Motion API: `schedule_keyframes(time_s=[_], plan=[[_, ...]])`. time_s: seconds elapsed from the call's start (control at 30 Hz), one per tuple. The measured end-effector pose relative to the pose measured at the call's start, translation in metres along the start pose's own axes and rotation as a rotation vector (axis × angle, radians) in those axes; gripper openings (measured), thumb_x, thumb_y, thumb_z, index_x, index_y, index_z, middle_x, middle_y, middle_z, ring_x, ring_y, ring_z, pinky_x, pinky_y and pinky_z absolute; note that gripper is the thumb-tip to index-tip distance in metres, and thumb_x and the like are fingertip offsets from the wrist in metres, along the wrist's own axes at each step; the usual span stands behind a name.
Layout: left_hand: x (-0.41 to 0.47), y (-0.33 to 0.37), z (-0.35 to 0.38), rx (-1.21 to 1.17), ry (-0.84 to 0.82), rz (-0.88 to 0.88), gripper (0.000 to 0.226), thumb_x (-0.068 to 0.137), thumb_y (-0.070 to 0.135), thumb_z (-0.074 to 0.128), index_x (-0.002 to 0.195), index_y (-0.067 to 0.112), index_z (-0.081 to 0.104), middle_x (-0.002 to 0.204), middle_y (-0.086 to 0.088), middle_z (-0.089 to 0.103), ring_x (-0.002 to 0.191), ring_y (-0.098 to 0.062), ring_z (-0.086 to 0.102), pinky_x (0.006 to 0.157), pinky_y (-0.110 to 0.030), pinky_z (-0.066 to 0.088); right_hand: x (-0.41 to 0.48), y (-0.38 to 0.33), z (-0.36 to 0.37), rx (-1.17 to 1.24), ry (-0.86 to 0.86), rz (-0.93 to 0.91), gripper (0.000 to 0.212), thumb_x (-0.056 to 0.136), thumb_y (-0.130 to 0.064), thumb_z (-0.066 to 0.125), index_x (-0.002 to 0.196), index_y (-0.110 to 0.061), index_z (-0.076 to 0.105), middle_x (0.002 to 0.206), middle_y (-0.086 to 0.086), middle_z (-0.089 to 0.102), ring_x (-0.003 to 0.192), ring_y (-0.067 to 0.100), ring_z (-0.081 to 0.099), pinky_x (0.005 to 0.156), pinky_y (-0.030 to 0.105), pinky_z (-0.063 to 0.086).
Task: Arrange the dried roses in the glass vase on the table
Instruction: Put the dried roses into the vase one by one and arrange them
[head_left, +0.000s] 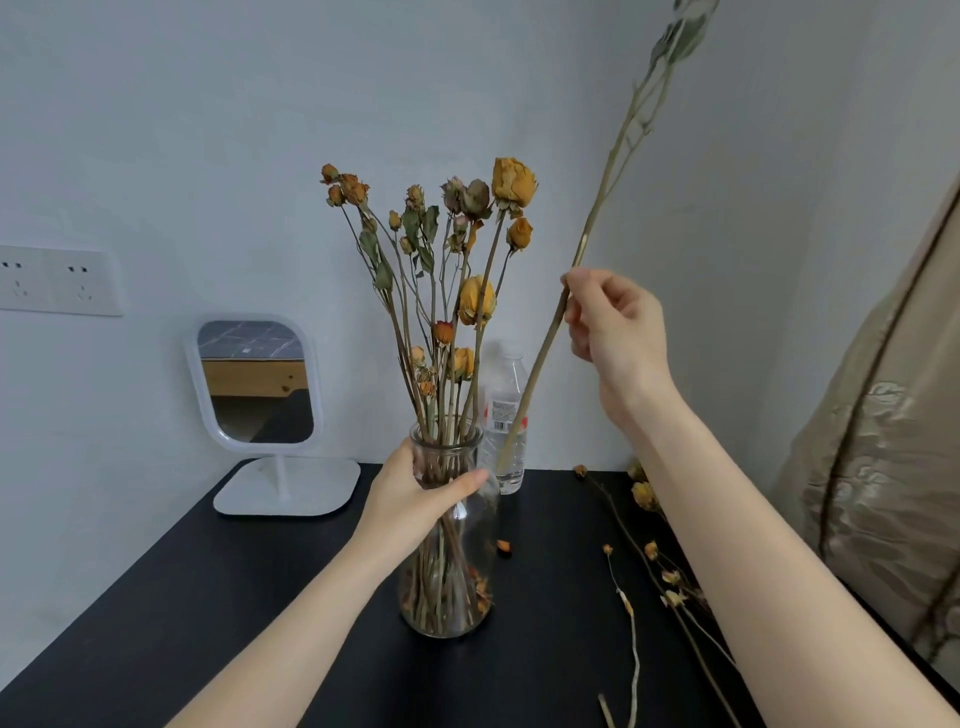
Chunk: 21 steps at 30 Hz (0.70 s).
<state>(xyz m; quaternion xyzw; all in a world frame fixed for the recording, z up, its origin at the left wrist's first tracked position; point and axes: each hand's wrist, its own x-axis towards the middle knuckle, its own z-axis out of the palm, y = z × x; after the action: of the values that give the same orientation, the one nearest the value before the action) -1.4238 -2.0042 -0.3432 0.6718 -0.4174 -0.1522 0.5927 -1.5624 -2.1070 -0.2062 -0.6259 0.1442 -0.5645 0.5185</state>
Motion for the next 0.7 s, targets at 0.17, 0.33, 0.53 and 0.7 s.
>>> schedule_keyframes(time_s=[0.17, 0.33, 0.53, 0.7], plan=[[-0.002, -0.005, 0.001, 0.011, 0.032, -0.004, 0.044, 0.057, 0.062, 0.073, 0.092, 0.049, 0.05, 0.097, 0.025, 0.061, 0.093, 0.007, 0.055, 0.07, -0.011, 0.04, 0.011, -0.01, 0.017, 0.08, 0.034, -0.083, 0.016, 0.092, -0.015, 0.055, 0.077, -0.014, 0.06, 0.05, -0.01, 0.048, 0.043, 0.004, 0.038, 0.041, 0.014, 0.032], [-0.004, -0.006, 0.0, 0.027, 0.023, -0.001, 0.036, 0.064, 0.057, 0.072, 0.09, 0.049, 0.048, 0.096, 0.026, 0.059, 0.09, 0.01, 0.053, 0.068, -0.009, 0.037, 0.01, -0.001, 0.033, 0.055, 0.01, -0.099, 0.014, 0.094, -0.016, 0.053, 0.082, -0.015, 0.06, 0.055, -0.007, 0.05, 0.045, 0.002, 0.04, 0.044, 0.013, 0.035], [-0.005, -0.005, 0.001, 0.025, 0.022, 0.013, 0.034, 0.066, 0.053, 0.072, 0.09, 0.05, 0.048, 0.098, 0.026, 0.059, 0.092, 0.009, 0.053, 0.069, -0.009, 0.037, 0.005, 0.015, 0.04, -0.038, -0.06, -0.105, 0.009, 0.094, -0.016, 0.053, 0.09, -0.011, 0.059, 0.059, -0.002, 0.049, 0.045, 0.0, 0.042, 0.047, 0.01, 0.036], [-0.005, -0.006, 0.001, 0.035, 0.027, 0.026, 0.034, 0.065, 0.055, 0.071, 0.091, 0.048, 0.05, 0.097, 0.024, 0.061, 0.091, 0.009, 0.055, 0.068, -0.009, 0.037, -0.006, 0.031, 0.041, -0.155, -0.157, -0.093, 0.011, 0.094, -0.016, 0.052, 0.088, -0.011, 0.059, 0.062, 0.006, 0.052, 0.045, 0.0, 0.045, 0.05, 0.009, 0.038]])
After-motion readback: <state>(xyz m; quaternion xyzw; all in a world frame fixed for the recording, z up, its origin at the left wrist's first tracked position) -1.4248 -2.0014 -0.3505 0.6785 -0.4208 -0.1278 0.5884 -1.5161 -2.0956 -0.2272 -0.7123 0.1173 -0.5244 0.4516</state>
